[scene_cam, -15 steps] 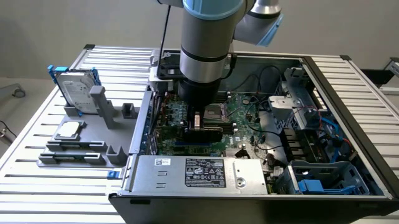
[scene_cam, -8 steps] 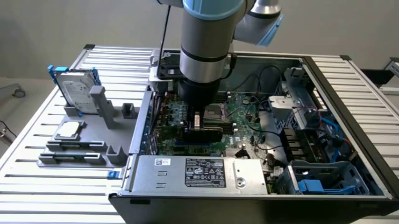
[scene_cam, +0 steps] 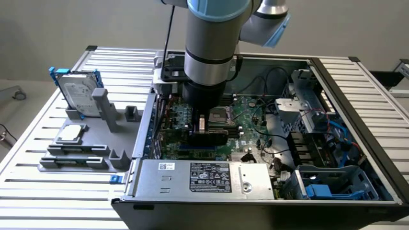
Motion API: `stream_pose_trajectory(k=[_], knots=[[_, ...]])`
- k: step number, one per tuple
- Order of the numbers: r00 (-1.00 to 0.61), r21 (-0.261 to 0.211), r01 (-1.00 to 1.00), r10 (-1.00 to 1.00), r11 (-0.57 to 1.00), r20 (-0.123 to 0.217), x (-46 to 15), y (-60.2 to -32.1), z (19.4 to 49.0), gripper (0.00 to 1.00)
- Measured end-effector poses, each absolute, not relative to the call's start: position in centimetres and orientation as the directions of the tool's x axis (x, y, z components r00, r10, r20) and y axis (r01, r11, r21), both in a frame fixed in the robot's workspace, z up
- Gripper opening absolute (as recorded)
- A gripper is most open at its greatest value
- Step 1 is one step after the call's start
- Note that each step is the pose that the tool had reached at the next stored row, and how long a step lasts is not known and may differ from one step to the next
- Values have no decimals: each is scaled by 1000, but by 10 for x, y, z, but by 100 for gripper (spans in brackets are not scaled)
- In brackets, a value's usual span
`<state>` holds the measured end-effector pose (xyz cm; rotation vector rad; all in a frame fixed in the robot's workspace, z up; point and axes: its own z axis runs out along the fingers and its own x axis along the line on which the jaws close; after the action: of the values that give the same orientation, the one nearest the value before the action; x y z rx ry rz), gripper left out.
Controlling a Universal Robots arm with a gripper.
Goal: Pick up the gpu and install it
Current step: 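Insert the gpu into the slot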
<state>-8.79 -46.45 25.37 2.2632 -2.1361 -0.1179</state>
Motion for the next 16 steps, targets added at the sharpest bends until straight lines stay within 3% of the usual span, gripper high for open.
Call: stream_pose_trajectory(k=[16], knots=[[48,72,-996,-998,-50,-38,-90,-465,261,26]])
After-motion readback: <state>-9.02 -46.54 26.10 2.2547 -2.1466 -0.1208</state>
